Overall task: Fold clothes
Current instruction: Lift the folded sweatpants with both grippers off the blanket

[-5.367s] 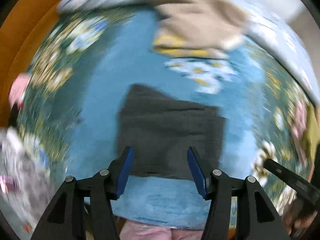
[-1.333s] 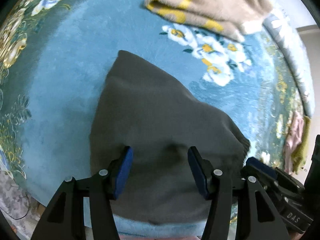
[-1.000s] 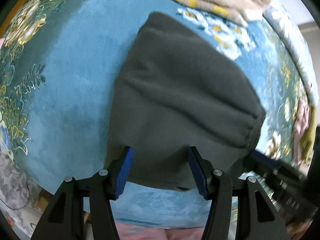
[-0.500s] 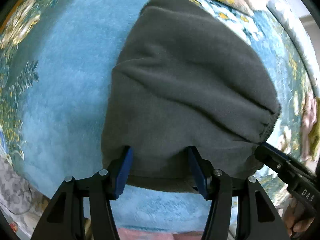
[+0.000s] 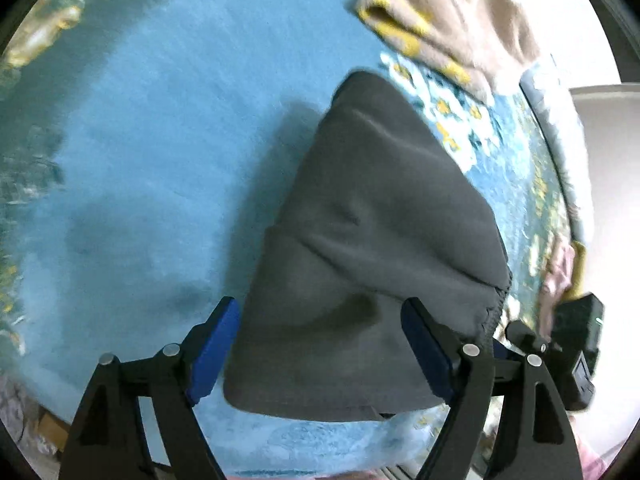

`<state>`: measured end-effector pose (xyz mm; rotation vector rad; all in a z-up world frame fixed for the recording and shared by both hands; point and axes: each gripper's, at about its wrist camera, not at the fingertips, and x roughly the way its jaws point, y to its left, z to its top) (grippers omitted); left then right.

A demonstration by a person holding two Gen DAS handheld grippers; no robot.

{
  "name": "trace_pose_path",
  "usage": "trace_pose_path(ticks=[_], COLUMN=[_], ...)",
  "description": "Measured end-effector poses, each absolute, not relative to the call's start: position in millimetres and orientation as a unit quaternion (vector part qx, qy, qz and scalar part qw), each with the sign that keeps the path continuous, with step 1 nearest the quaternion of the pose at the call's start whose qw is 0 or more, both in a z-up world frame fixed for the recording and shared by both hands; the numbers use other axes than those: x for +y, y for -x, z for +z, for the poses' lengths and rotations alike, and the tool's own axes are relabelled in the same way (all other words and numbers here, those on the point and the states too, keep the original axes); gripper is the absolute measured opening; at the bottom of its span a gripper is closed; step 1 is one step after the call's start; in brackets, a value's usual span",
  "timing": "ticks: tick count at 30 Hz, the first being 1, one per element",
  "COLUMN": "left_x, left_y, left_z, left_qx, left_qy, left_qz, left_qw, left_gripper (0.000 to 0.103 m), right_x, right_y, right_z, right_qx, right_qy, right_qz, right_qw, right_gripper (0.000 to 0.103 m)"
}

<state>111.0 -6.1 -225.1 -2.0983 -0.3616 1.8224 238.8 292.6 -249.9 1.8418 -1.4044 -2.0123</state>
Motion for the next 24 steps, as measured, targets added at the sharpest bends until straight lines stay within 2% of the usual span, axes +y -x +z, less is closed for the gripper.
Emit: trace_pose_path(ticks=[6,11,19,22,23,24], left_x=[-9,-4,2,7,10,13], left_y=[-109,-96,-94,-92,-92,-92], left_z=[-243,-264,-269,-260,-253,-246], left_qx=[-0.135,-0.160,-0.156,-0.133,-0.125,-0.116], left_qy=[0.740,0.748,0.753,0.749,0.739,0.729], left_qz=[0.623,0.607,0.600,0.608,0.617,0.626], left_qw=[0.214,0.216,0.223,0.229,0.241,0.253], left_gripper=[0.083,0.083,0.084,0.082,0.079,0.070], right_x=[290,281,278,273,272,272], right_y=[-233,-224,-218,-218,-220,-222], right_z=[-268,-287,-286,-279,-275,-270], right_qx=[-0.485,-0.478,-0.472,-0.470,-0.468,-0.467], right_qy=[-0.586,-0.608,-0.610,-0.603,-0.601,-0.598], right_qz=[-0.646,-0.627,-0.635,-0.644,-0.647,-0.651], right_qw=[0.073,0.087,0.047,0.029,0.021,0.013], right_gripper=[0.103,0.103,0.103,0.095,0.090,0.084])
